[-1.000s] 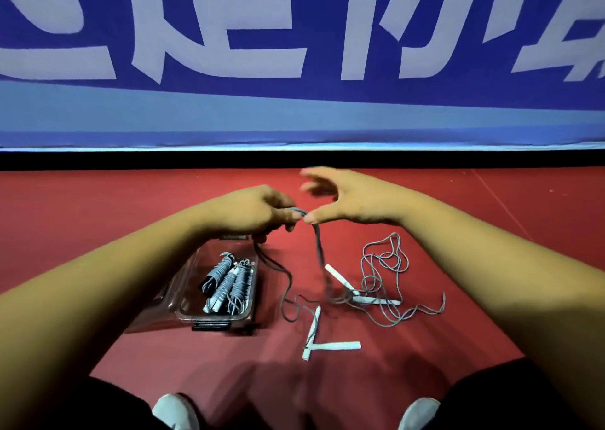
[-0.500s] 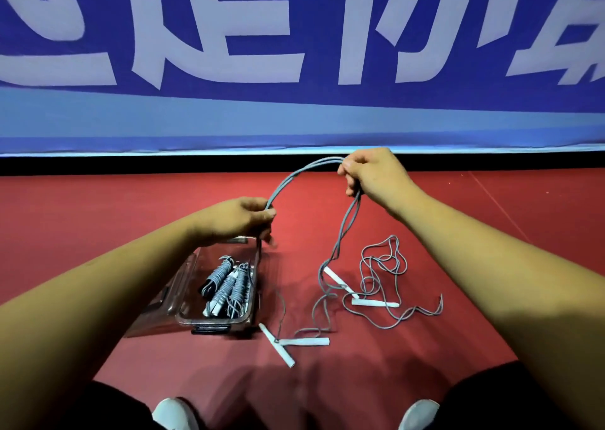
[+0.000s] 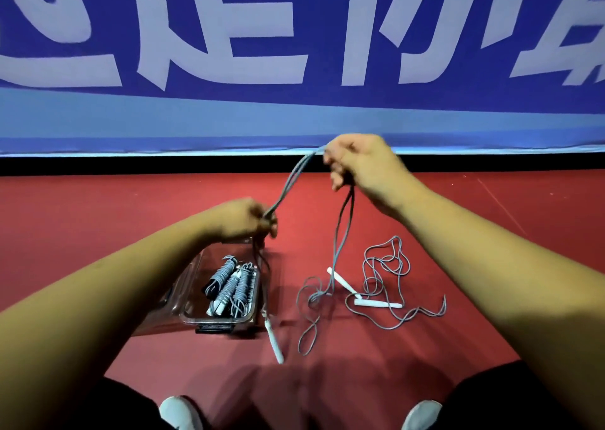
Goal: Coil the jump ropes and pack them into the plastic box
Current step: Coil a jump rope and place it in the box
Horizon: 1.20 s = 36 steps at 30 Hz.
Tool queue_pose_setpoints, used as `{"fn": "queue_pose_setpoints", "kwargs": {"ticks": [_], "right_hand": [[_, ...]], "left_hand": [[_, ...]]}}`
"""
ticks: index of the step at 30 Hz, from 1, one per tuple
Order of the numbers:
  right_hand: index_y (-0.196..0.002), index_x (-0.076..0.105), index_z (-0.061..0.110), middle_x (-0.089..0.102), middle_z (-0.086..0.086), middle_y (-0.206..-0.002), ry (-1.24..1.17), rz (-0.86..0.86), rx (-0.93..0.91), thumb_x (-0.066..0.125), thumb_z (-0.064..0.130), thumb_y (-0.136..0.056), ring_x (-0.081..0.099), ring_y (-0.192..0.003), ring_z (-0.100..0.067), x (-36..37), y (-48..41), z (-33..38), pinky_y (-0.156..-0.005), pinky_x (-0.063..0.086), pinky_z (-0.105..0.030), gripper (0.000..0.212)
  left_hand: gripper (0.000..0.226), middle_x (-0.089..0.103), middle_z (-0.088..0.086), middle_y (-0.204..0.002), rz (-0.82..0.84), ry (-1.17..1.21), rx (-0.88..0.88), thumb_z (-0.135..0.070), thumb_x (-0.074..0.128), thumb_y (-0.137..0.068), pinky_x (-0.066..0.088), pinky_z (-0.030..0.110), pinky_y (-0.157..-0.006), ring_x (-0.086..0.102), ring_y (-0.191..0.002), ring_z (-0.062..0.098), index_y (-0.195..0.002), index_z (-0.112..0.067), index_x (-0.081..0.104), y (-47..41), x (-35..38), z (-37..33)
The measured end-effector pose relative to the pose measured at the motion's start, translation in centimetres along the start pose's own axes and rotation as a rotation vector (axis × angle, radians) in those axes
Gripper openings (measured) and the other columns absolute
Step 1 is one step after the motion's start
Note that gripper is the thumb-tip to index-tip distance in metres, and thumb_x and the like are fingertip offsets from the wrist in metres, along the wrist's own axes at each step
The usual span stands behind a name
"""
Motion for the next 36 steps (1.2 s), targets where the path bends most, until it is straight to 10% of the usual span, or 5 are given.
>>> {"fn": "queue_pose_setpoints", "kwargs": {"ticks": [10, 18, 26, 31, 36], "right_hand": [[-0.137, 0.053, 0.006, 0.057, -0.008, -0.137, 0.718, 0.180, 0.110, 0.063, 0.003, -0.083, 0.059, -0.104, -0.004, -1.5, 0.3, -2.2, -0.090, 0.038, -0.008, 0.054], [-0.088, 0.064, -0.003, 0.056, -0.006, -0.060, 0.153, 0.401, 0.161, 0.057, 0.015, -0.097, 0.061, -0.057, -0.021, 2.4, 1.6, -1.7, -0.062, 0.054, -0.031, 0.022], [-0.072, 0.050, 0.010, 0.033, -0.001, -0.057, -0.322, -0.145, 0.111, 0.043, 0.011, -0.102, 0.031, -0.042, -0.010, -1.5, -0.2, 0.3, -0.043, 0.023, -0.018, 0.031], [-0.085, 0.061, 0.002, 0.057, -0.016, -0.076, 0.553, -0.188, 0.208, 0.059, 0.016, -0.091, 0.054, -0.065, -0.023, -4.3, -0.7, -2.8, -0.062, 0.044, -0.032, 0.015], [-0.150, 0.030, 0.011, 0.042, -0.010, -0.148, 0.741, 0.385, 0.087, 0.080, 0.027, -0.077, 0.048, -0.128, -0.020, 0.1, 1.2, -2.5, -0.104, 0.030, -0.018, 0.089]], "left_hand": [[0.017, 0.040, 0.007, -0.058, -0.040, 0.266, -0.004, -0.006, 0.044, -0.103, 0.036, 0.023, -0.043, 0.041, -0.044, 0.015, -0.095, -0.001, 0.058, 1.5, -0.1, -3.1], [0.014, 0.043, 0.004, -0.054, -0.134, 0.375, 0.098, -0.008, 0.061, -0.089, 0.038, 0.030, -0.056, 0.039, -0.050, 0.017, -0.085, 0.003, 0.068, 1.3, -2.1, -4.8], [0.023, 0.065, 0.001, -0.072, -0.005, -0.022, -0.082, -0.023, 0.059, -0.091, 0.042, 0.027, -0.073, 0.053, -0.063, 0.005, -0.076, -0.010, 0.070, -0.1, -0.3, 1.6], [0.017, 0.052, 0.011, -0.066, -0.016, 0.251, -0.091, -0.010, 0.050, -0.096, 0.040, 0.033, -0.063, 0.050, -0.063, 0.021, -0.083, -0.003, 0.058, 0.3, -0.3, 1.4], [0.015, 0.045, 0.011, -0.063, -0.020, 0.252, 0.018, -0.021, 0.051, -0.081, 0.042, 0.035, -0.059, 0.044, -0.057, 0.021, -0.076, -0.008, 0.055, 0.8, -0.7, -2.9]]}}
Point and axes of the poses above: each hand's wrist, its own y-axis away from the middle knuckle, its own x-axis out of the palm, z = x × y, the point moved 3 cm from there along -y, towards the middle knuckle
